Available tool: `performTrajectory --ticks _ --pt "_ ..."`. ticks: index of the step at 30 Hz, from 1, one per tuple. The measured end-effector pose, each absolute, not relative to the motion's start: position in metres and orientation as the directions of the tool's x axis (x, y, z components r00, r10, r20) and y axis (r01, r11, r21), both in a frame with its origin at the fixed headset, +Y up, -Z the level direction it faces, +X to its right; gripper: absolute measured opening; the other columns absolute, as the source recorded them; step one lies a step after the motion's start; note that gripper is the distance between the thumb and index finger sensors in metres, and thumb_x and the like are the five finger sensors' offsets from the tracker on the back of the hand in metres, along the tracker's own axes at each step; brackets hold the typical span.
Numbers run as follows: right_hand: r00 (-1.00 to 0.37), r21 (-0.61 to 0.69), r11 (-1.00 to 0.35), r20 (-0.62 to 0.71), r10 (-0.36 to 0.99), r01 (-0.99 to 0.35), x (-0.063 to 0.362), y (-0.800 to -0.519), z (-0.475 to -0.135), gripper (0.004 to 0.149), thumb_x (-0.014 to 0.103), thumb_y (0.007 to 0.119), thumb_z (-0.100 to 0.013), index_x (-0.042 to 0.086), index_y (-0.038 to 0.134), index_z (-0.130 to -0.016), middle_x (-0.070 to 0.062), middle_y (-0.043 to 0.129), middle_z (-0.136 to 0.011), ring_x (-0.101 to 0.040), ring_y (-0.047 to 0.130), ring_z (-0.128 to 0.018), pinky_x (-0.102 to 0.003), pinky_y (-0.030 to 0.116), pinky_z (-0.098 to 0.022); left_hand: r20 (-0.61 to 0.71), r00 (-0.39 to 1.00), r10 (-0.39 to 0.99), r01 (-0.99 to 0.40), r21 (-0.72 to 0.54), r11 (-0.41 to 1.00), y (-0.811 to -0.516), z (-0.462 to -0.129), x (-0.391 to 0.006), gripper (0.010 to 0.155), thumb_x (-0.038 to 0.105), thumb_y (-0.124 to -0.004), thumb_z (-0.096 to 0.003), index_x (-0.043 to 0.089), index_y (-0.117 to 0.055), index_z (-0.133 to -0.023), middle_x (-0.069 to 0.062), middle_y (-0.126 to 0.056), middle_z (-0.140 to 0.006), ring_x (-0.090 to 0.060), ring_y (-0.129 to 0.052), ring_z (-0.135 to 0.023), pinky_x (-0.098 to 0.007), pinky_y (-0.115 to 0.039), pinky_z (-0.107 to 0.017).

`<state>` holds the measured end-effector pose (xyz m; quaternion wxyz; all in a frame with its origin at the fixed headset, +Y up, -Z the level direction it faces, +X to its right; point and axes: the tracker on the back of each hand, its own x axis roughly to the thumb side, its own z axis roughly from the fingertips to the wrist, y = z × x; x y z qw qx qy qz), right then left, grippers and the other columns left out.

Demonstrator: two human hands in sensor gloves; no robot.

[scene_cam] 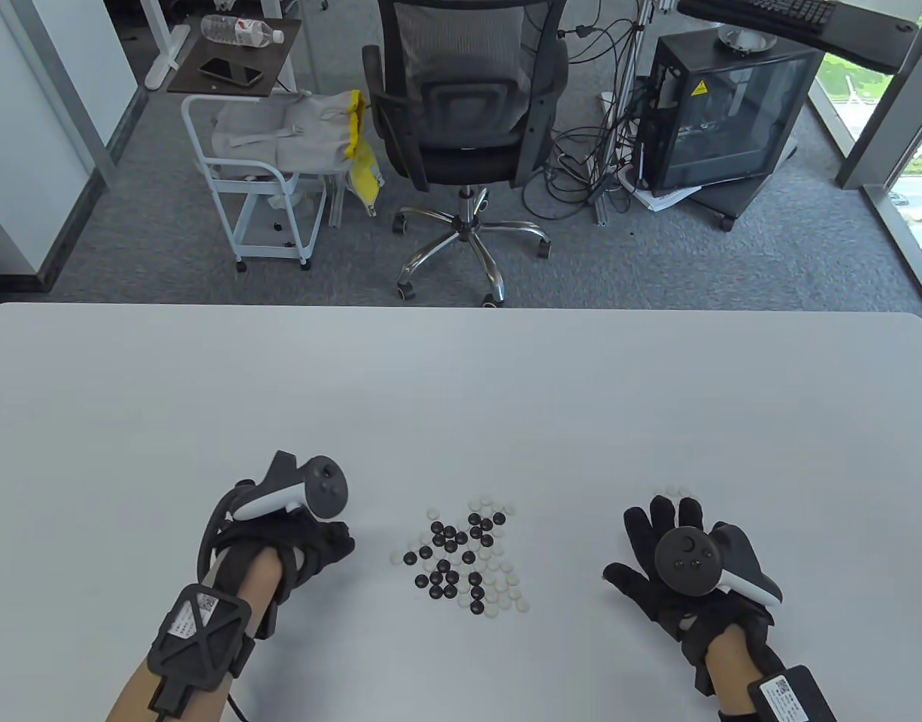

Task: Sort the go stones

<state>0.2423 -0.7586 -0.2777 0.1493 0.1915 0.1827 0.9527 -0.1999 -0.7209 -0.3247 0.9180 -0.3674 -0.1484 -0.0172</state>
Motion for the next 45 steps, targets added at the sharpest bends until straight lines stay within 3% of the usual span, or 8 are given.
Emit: performTrajectory --ticks 6,14,18,28,34,45 --pt "-0.881 0.404 -0.89 0.314 0.353 -0.212 0.242 -0.759 -0.278 0.087 0.052 0.048 -0.064 -0.009 0.017 -0.117 -0.05 0.001 -0.108 -0.069 -0.01 -0.087 -0.088 0.0 -0.046 0.438 0.893 0.104 0.249 -0.672 0.697 -0.736 -0.307 -0.149 0.065 0.052 -0.053 -0.052 0.031 -0.062 -0.113 -0.022 0.005 -0.114 -0.054 0.011 -0.095 -0.082 -0.006 -0.055" --pt "-0.88 0.402 -0.89 0.316 0.355 -0.215 0.242 -0.758 -0.277 0.087 0.052 0.048 -0.064 -0.009 0.017 -0.117 -0.05 0.001 -0.108 -0.069 -0.01 -0.087 -0.088 0.0 -0.046 0.5 0.865 0.043 0.356 -0.672 0.649 -0.77 -0.3 -0.129 0.066 0.052 -0.052 -0.0522 0.036 -0.037 -0.115 -0.023 0.014 -0.11 -0.054 0.017 -0.092 -0.082 -0.004 -0.055" --pt "-0.879 0.397 -0.892 0.318 0.356 -0.217 0.242 -0.758 -0.277 0.087 0.052 0.048 -0.064 -0.009 0.017 -0.117 -0.049 0.001 -0.108 -0.069 -0.01 -0.087 -0.088 0.0 -0.046 0.463 0.886 0.041 0.322 -0.675 0.664 -0.769 -0.293 -0.156 0.065 0.051 -0.053 -0.0524 0.037 -0.039 -0.114 -0.022 0.012 -0.111 -0.054 0.016 -0.093 -0.082 -0.004 -0.055" --pt "-0.883 0.414 -0.888 0.318 0.347 -0.2 0.24 -0.763 -0.279 0.087 0.052 0.049 -0.064 -0.009 0.017 -0.117 -0.05 0.001 -0.108 -0.069 -0.01 -0.087 -0.088 0.0 -0.046 0.108 0.993 0.056 0.038 -0.715 0.698 -0.776 -0.29 -0.286 0.065 0.05 -0.053 -0.0525 0.039 -0.036 -0.114 -0.022 0.017 -0.108 -0.053 0.019 -0.091 -0.082 -0.001 -0.054" --pt "-0.886 0.418 -0.886 0.311 0.345 -0.198 0.239 -0.763 -0.279 0.086 0.052 0.048 -0.064 -0.009 0.017 -0.117 -0.05 0.001 -0.108 -0.069 -0.01 -0.087 -0.088 0.0 -0.046 0.008 0.996 0.085 -0.053 -0.722 0.69 -0.779 -0.309 -0.31 0.066 0.049 -0.052 -0.0522 0.038 -0.033 -0.114 -0.021 0.021 -0.105 -0.052 0.024 -0.089 -0.081 0.002 -0.053" --pt "-0.885 0.414 -0.887 0.308 0.35 -0.207 0.241 -0.762 -0.278 0.087 0.052 0.049 -0.064 -0.009 0.017 -0.117 -0.05 0.001 -0.108 -0.069 -0.01 -0.087 -0.088 0.0 -0.046 -0.058 0.997 0.051 -0.077 -0.729 0.68 -0.775 -0.334 -0.313 0.066 0.05 -0.051 -0.0517 0.038 -0.034 -0.115 -0.02 0.023 -0.105 -0.051 0.025 -0.088 -0.081 0.003 -0.053"
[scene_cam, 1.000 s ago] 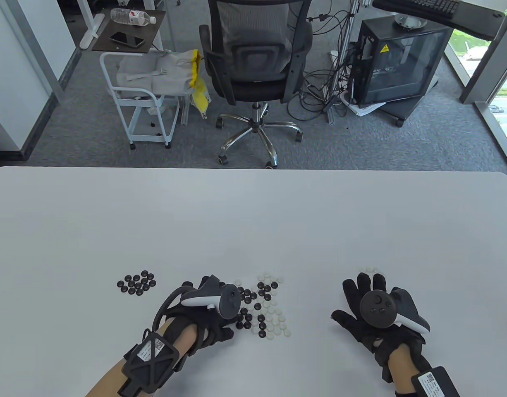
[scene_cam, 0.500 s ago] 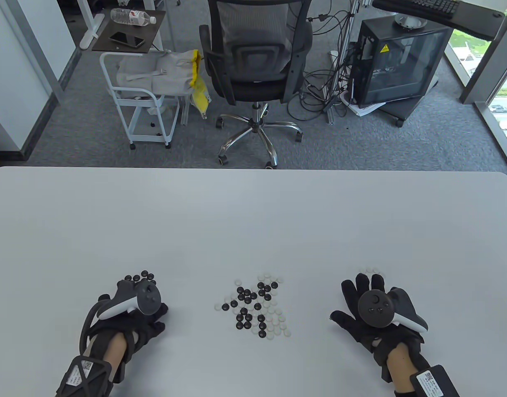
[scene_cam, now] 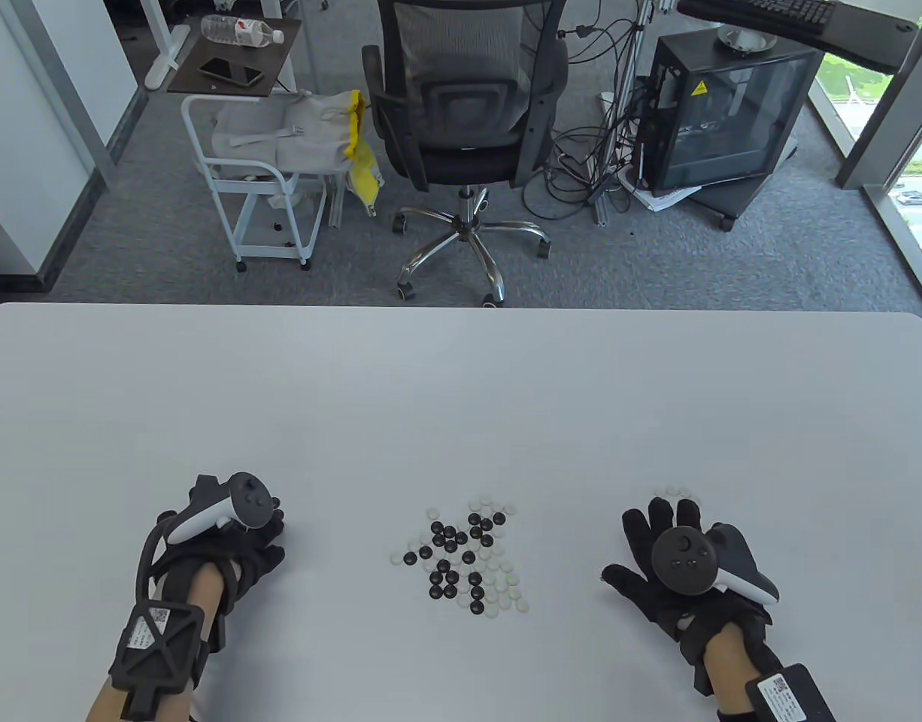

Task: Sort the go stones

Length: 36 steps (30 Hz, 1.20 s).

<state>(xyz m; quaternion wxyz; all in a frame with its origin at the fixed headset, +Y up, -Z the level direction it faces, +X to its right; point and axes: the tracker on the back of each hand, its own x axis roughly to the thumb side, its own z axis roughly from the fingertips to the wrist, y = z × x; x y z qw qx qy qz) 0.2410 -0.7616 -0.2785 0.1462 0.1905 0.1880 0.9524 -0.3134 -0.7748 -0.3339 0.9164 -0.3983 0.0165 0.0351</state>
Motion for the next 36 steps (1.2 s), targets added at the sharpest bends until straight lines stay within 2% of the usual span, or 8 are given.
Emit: performTrajectory --ticks 6,9,13,19,23,30,36 --pt "-0.882 0.405 -0.889 0.31 0.354 -0.214 0.243 -0.76 -0.279 0.086 0.052 0.049 -0.064 -0.009 0.017 -0.117 -0.05 0.001 -0.108 -0.069 -0.01 -0.087 -0.088 0.0 -0.046 -0.043 0.995 0.092 -0.096 -0.692 0.716 -0.754 -0.339 -0.302 0.067 0.051 -0.051 -0.0516 0.037 -0.039 -0.116 -0.02 0.023 -0.105 -0.051 0.025 -0.088 -0.081 0.003 -0.053" --pt "-0.882 0.406 -0.888 0.31 0.354 -0.214 0.243 -0.76 -0.279 0.086 0.051 0.048 -0.064 -0.009 0.017 -0.117 -0.05 0.001 -0.108 -0.069 -0.01 -0.087 -0.088 0.0 -0.046 0.032 0.988 0.148 -0.087 -0.679 0.729 -0.737 -0.337 -0.278 0.066 0.053 -0.051 -0.0515 0.033 -0.053 -0.115 -0.02 0.017 -0.11 -0.051 0.023 -0.09 -0.081 0.001 -0.053" --pt "-0.882 0.408 -0.888 0.312 0.353 -0.211 0.243 -0.761 -0.279 0.086 0.052 0.049 -0.064 -0.009 0.017 -0.117 -0.05 0.001 -0.108 -0.069 -0.01 -0.087 -0.088 0.0 -0.046 0.181 0.973 0.143 0.019 -0.683 0.73 -0.724 -0.331 -0.231 0.066 0.053 -0.052 -0.0517 0.031 -0.063 -0.113 -0.02 0.01 -0.113 -0.053 0.017 -0.092 -0.081 -0.001 -0.054" --pt "-0.88 0.405 -0.889 0.314 0.357 -0.216 0.243 -0.76 -0.279 0.086 0.051 0.049 -0.064 -0.009 0.018 -0.117 -0.05 0.001 -0.108 -0.069 -0.009 -0.087 -0.088 0.0 -0.046 0.329 0.935 0.128 0.15 -0.699 0.699 -0.732 -0.325 -0.17 0.063 0.051 -0.055 -0.0535 0.03 -0.066 -0.112 -0.021 0.006 -0.114 -0.054 0.014 -0.094 -0.081 -0.004 -0.054" --pt "-0.878 0.404 -0.888 0.316 0.359 -0.218 0.244 -0.76 -0.278 0.086 0.051 0.048 -0.064 -0.009 0.018 -0.117 -0.05 0.002 -0.108 -0.07 -0.009 -0.087 -0.088 0.0 -0.046 0.366 0.923 0.118 0.196 -0.712 0.674 -0.744 -0.327 -0.147 0.066 0.052 -0.054 -0.0531 0.03 -0.057 -0.115 -0.022 0.009 -0.113 -0.054 0.015 -0.093 -0.081 -0.004 -0.054" --pt "-0.876 0.398 -0.89 0.318 0.363 -0.224 0.244 -0.759 -0.278 0.086 0.051 0.049 -0.064 -0.009 0.018 -0.117 -0.05 0.002 -0.108 -0.07 -0.009 -0.087 -0.088 0.001 -0.046 0.4 0.914 0.068 0.266 -0.718 0.643 -0.763 -0.323 -0.134 0.067 0.052 -0.053 -0.0532 0.03 -0.048 -0.116 -0.023 0.012 -0.111 -0.054 0.017 -0.092 -0.082 -0.003 -0.054" --pt "-0.876 0.4 -0.889 0.319 0.362 -0.221 0.244 -0.76 -0.278 0.086 0.051 0.049 -0.064 -0.009 0.018 -0.117 -0.05 0.002 -0.108 -0.07 -0.009 -0.087 -0.088 0.001 -0.046 0.398 0.911 0.105 0.24 -0.722 0.649 -0.764 -0.305 -0.153 0.063 0.05 -0.055 -0.0541 0.032 -0.049 -0.115 -0.024 0.01 -0.111 -0.055 0.015 -0.092 -0.082 -0.004 -0.054"
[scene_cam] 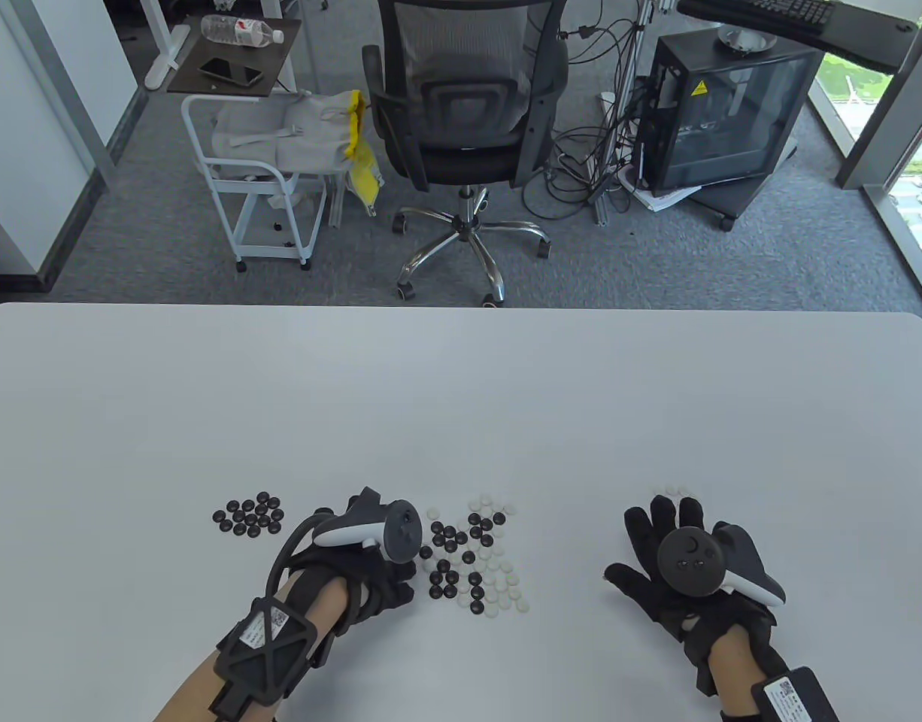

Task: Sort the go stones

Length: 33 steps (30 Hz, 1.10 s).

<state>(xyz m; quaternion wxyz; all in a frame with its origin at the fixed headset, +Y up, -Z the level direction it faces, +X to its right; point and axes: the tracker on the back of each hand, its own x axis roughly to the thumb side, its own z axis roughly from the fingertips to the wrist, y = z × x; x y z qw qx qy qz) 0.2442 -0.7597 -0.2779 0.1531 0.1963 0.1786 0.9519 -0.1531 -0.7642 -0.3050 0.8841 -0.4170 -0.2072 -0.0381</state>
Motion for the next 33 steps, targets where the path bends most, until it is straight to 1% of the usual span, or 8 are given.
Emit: performTrajectory --ticks 3,6,10,15,18,25,30,33 --pt "-0.876 0.402 -0.889 0.321 0.36 -0.218 0.244 -0.76 -0.278 0.086 0.051 0.049 -0.064 -0.009 0.018 -0.117 -0.05 0.002 -0.108 -0.07 -0.009 -0.087 -0.088 0.001 -0.046 0.371 0.922 0.112 0.212 -0.725 0.655 -0.764 -0.296 -0.172 0.062 0.05 -0.056 -0.0549 0.033 -0.052 -0.114 -0.023 0.008 -0.112 -0.054 0.014 -0.093 -0.081 -0.005 -0.054" --pt "-0.877 0.407 -0.888 0.32 0.358 -0.214 0.243 -0.761 -0.278 0.086 0.051 0.049 -0.064 -0.009 0.018 -0.117 -0.05 0.002 -0.108 -0.07 -0.009 -0.087 -0.088 0.0 -0.046 0.318 0.945 0.073 0.193 -0.725 0.661 -0.76 -0.291 -0.199 0.06 0.05 -0.058 -0.055 0.033 -0.056 -0.113 -0.022 0.006 -0.112 -0.054 0.012 -0.093 -0.081 -0.005 -0.054" --pt "-0.878 0.409 -0.887 0.318 0.358 -0.214 0.243 -0.761 -0.278 0.086 0.051 0.049 -0.064 -0.009 0.018 -0.117 -0.049 0.002 -0.108 -0.069 -0.009 -0.087 -0.088 0.0 -0.046 0.198 0.979 0.038 0.125 -0.743 0.658 -0.758 -0.291 -0.246 0.06 0.049 -0.06 -0.0539 0.033 -0.06 -0.112 -0.022 0.004 -0.112 -0.054 0.01 -0.094 -0.081 -0.006 -0.054" --pt "-0.88 0.411 -0.886 0.313 0.357 -0.213 0.243 -0.761 -0.278 0.086 0.051 0.049 -0.064 -0.01 0.018 -0.117 -0.05 0.002 -0.108 -0.069 -0.009 -0.087 -0.088 0.0 -0.046 0.05 0.999 -0.018 0.049 -0.754 0.655 -0.758 -0.297 -0.293 0.062 0.049 -0.058 -0.0532 0.033 -0.056 -0.113 -0.021 0.008 -0.111 -0.053 0.012 -0.093 -0.081 -0.004 -0.053" --pt "-0.881 0.413 -0.886 0.314 0.354 -0.209 0.242 -0.761 -0.278 0.086 0.051 0.049 -0.064 -0.009 0.018 -0.117 -0.05 0.002 -0.108 -0.069 -0.009 -0.087 -0.088 0.0 -0.046 -0.017 1.0 0.011 -0.02 -0.76 0.649 -0.762 -0.304 -0.31 0.064 0.049 -0.056 -0.0525 0.034 -0.049 -0.114 -0.022 0.012 -0.109 -0.053 0.016 -0.092 -0.081 -0.002 -0.053" --pt "-0.882 0.414 -0.886 0.311 0.354 -0.209 0.242 -0.761 -0.278 0.086 0.051 0.049 -0.064 -0.009 0.018 -0.117 -0.05 0.002 -0.108 -0.069 -0.009 -0.087 -0.088 0.0 -0.046 -0.096 0.994 0.055 -0.109 -0.76 0.641 -0.768 -0.321 -0.322 0.066 0.049 -0.053 -0.0517 0.036 -0.04 -0.115 -0.022 0.017 -0.107 -0.053 0.02 -0.09 -0.081 0.0 -0.053" --pt "-0.881 0.412 -0.886 0.31 0.356 -0.213 0.242 -0.76 -0.278 0.086 0.051 0.049 -0.064 -0.009 0.018 -0.117 -0.05 0.002 -0.108 -0.069 -0.009 -0.087 -0.088 0.0 -0.046 -0.126 0.99 0.068 -0.14 -0.757 0.638 -0.769 -0.329 -0.323 0.066 0.049 -0.052 -0.0517 0.036 -0.039 -0.115 -0.022 0.018 -0.107 -0.053 0.02 -0.091 -0.081 0.001 -0.053" --pt "-0.88 0.411 -0.886 0.312 0.357 -0.214 0.241 -0.76 -0.278 0.087 0.051 0.049 -0.064 -0.009 0.018 -0.117 -0.05 0.002 -0.108 -0.07 -0.009 -0.087 -0.088 0.0 -0.046 -0.138 0.988 0.074 -0.153 -0.75 0.643 -0.762 -0.33 -0.322 0.067 0.05 -0.051 -0.0515 0.035 -0.038 -0.115 -0.022 0.018 -0.107 -0.053 0.021 -0.09 -0.081 0.001 -0.053"
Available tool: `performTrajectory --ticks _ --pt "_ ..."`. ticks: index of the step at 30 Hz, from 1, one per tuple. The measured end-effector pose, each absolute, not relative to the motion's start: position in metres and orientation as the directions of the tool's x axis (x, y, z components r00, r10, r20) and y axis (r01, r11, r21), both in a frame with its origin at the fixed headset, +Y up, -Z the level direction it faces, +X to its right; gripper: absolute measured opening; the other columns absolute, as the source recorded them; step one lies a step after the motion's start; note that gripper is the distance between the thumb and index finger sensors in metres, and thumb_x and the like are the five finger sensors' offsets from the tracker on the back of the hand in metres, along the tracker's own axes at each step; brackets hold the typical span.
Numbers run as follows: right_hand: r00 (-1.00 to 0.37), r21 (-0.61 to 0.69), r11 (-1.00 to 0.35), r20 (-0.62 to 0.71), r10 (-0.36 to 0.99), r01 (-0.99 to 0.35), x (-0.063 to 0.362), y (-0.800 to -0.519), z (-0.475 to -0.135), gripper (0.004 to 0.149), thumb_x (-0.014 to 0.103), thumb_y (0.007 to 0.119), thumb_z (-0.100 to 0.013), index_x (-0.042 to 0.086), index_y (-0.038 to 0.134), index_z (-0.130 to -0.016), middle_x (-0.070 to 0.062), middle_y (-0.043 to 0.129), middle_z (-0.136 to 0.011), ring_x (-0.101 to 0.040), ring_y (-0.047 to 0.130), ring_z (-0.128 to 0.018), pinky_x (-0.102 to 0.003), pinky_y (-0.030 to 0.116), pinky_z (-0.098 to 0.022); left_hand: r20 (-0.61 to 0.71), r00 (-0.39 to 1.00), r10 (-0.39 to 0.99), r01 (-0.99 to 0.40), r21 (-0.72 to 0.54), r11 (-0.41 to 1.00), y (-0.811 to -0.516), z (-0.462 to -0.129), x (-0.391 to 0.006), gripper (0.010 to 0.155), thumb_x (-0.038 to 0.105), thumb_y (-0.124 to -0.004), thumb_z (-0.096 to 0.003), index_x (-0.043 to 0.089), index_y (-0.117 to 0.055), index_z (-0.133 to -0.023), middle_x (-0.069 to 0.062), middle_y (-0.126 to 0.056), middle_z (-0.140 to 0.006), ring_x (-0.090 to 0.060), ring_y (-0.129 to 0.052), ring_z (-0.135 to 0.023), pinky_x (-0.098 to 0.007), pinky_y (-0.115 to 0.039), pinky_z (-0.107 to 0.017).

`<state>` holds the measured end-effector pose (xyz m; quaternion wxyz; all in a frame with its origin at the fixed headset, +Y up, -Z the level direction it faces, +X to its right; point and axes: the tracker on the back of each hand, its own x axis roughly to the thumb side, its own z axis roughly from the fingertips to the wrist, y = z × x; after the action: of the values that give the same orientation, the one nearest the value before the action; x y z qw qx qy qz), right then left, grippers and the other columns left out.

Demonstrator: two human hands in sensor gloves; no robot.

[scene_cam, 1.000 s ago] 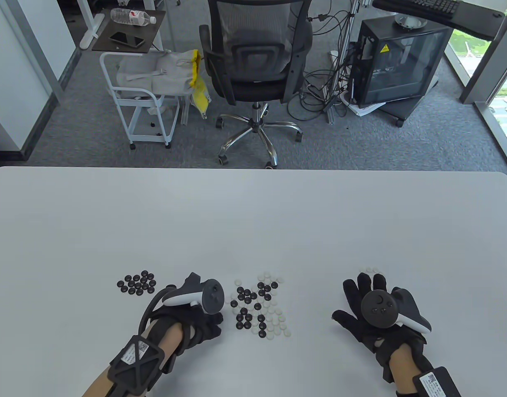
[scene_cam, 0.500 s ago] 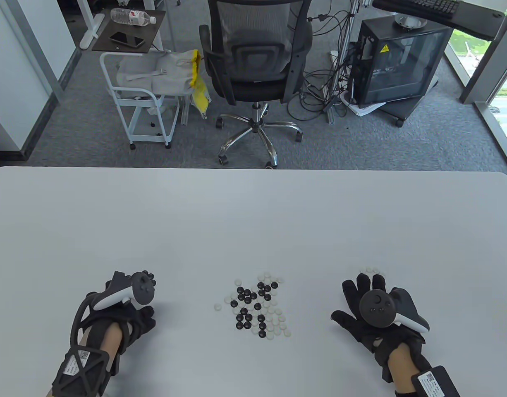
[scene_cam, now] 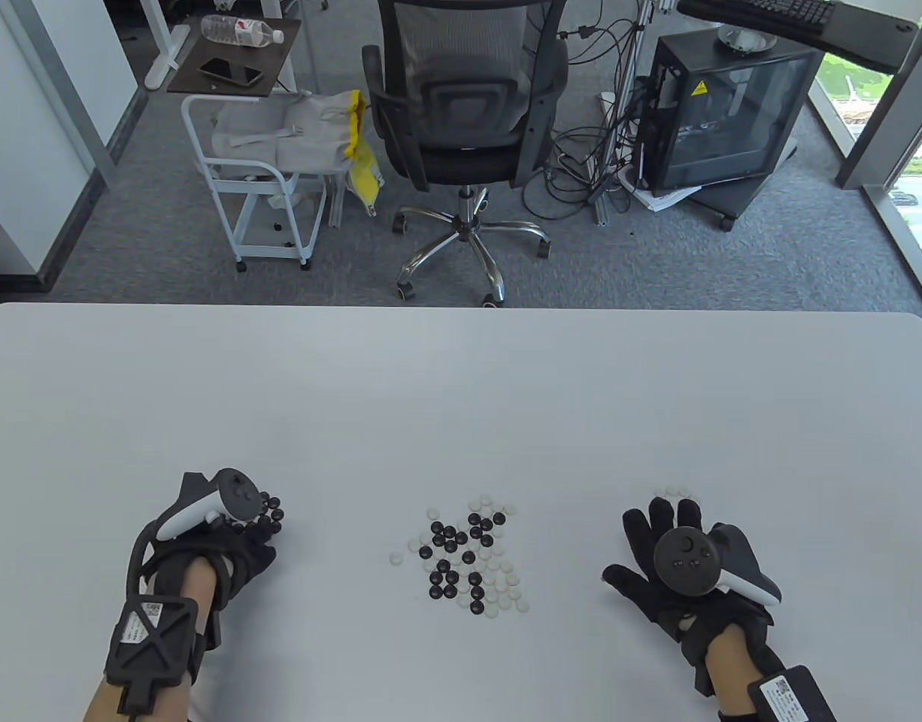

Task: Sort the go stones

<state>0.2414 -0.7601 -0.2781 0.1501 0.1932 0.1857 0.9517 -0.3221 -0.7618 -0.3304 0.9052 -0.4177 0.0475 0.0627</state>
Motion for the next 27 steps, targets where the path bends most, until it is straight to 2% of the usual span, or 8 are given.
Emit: performTrajectory --ticks 2,8,10,13,16,20,25,27 --pt "-0.879 0.414 -0.885 0.312 0.36 -0.215 0.241 -0.76 -0.278 0.086 0.051 0.049 -0.064 -0.009 0.018 -0.117 -0.05 0.001 -0.108 -0.069 -0.009 -0.087 -0.088 0.0 -0.046 -0.126 0.985 0.115 -0.17 -0.708 0.685 -0.746 -0.33 -0.318 0.07 0.051 -0.051 -0.0519 0.032 -0.033 -0.117 -0.023 0.019 -0.107 -0.053 0.021 -0.09 -0.081 0.001 -0.053" --pt "-0.875 0.4 -0.89 0.323 0.36 -0.219 0.241 -0.759 -0.278 0.086 0.051 0.049 -0.064 -0.009 0.016 -0.116 -0.05 0.0 -0.108 -0.069 -0.01 -0.087 -0.088 0.0 -0.046 0.002 0.988 0.152 -0.134 -0.456 0.88 -0.665 -0.316 -0.292 0.08 0.054 -0.055 -0.0568 0.019 -0.015 -0.118 -0.026 0.02 -0.109 -0.053 0.023 -0.091 -0.081 0.002 -0.055" --pt "-0.872 0.389 -0.894 0.33 0.36 -0.222 0.24 -0.758 -0.278 0.087 0.051 0.049 -0.064 -0.009 0.015 -0.116 -0.05 0.0 -0.108 -0.069 -0.01 -0.087 -0.088 0.0 -0.046 0.064 0.988 0.137 -0.107 -0.34 0.934 -0.641 -0.305 -0.279 0.081 0.054 -0.055 -0.0577 0.02 -0.012 -0.118 -0.025 0.02 -0.11 -0.053 0.022 -0.092 -0.081 0.001 -0.057" --pt "-0.866 0.371 -0.9 0.343 0.364 -0.231 0.24 -0.756 -0.277 0.087 0.052 0.049 -0.064 -0.008 0.014 -0.116 -0.049 0.0 -0.108 -0.069 -0.01 -0.087 -0.088 0.0 -0.046 0.119 0.992 0.043 -0.019 -0.19 0.982 -0.624 -0.293 -0.262 0.082 0.054 -0.056 -0.0582 0.022 -0.006 -0.116 -0.025 0.021 -0.11 -0.053 0.023 -0.093 -0.082 0.002 -0.057" --pt "-0.853 0.349 -0.905 0.367 0.372 -0.245 0.239 -0.754 -0.276 0.087 0.052 0.049 -0.064 -0.008 0.013 -0.116 -0.049 0.0 -0.108 -0.069 -0.01 -0.087 -0.088 0.0 -0.046 0.203 0.979 -0.013 0.021 -0.034 0.999 -0.622 -0.278 -0.243 0.083 0.054 -0.056 -0.0583 0.02 -0.006 -0.115 -0.026 0.018 -0.112 -0.054 0.02 -0.095 -0.082 -0.001 -0.058" --pt "-0.848 0.315 -0.917 0.388 0.36 -0.245 0.237 -0.752 -0.275 0.087 0.051 0.049 -0.064 -0.008 0.012 -0.115 -0.049 0.0 -0.108 -0.069 -0.01 -0.087 -0.088 0.0 -0.046 0.319 0.943 -0.097 0.05 0.152 0.987 -0.64 -0.256 -0.215 0.082 0.054 -0.057 -0.0582 0.02 -0.011 -0.117 -0.028 0.01 -0.115 -0.056 0.013 -0.097 -0.083 -0.007 -0.059" --pt "-0.85 0.318 -0.916 0.386 0.359 -0.243 0.237 -0.753 -0.275 0.087 0.052 0.049 -0.064 -0.008 0.012 -0.115 -0.049 0.0 -0.108 -0.069 -0.01 -0.087 -0.088 0.0 -0.046 0.38 0.924 -0.049 0.006 0.115 0.993 -0.678 -0.249 -0.206 0.08 0.055 -0.058 -0.0582 0.021 -0.016 -0.118 -0.026 0.007 -0.117 -0.054 0.013 -0.098 -0.083 -0.006 -0.058" --pt "-0.85 0.319 -0.916 0.386 0.359 -0.242 0.237 -0.753 -0.275 0.087 0.052 0.049 -0.064 -0.008 0.012 -0.115 -0.049 0.0 -0.108 -0.069 -0.01 -0.087 -0.088 0.0 -0.047 0.36 0.932 -0.045 -0.003 0.132 0.991 -0.691 -0.251 -0.211 0.08 0.055 -0.058 -0.0578 0.021 -0.018 -0.118 -0.027 0.006 -0.117 -0.055 0.01 -0.099 -0.083 -0.007 -0.057"
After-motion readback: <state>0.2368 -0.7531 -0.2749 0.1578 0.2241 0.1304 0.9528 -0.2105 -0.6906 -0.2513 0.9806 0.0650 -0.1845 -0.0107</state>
